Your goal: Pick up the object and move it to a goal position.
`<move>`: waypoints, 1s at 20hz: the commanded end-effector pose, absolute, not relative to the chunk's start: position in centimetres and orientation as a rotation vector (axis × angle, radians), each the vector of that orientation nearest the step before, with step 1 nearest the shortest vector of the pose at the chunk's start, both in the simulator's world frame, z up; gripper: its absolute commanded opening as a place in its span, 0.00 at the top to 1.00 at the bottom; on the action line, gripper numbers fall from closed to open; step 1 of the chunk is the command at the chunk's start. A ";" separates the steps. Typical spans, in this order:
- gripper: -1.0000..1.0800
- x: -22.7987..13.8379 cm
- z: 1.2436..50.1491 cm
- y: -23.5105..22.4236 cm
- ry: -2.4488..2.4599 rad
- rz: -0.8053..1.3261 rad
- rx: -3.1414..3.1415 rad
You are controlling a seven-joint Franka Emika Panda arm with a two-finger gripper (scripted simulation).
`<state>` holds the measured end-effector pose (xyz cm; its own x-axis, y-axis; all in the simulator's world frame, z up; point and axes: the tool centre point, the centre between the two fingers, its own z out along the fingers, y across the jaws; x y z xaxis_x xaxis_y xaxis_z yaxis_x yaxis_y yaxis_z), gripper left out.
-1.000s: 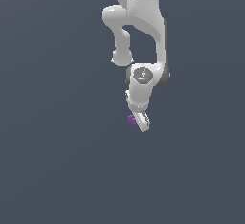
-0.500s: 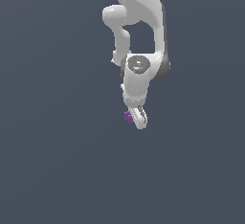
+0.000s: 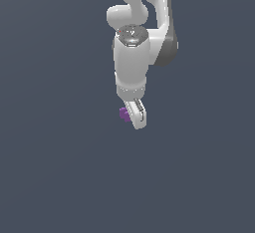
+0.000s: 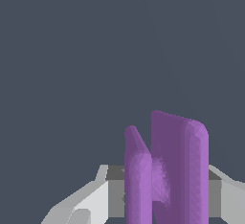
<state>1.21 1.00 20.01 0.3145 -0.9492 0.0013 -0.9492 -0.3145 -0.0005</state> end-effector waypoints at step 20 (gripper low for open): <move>1.00 6.6 36.3 -5.1 -1.836 0.001 2.549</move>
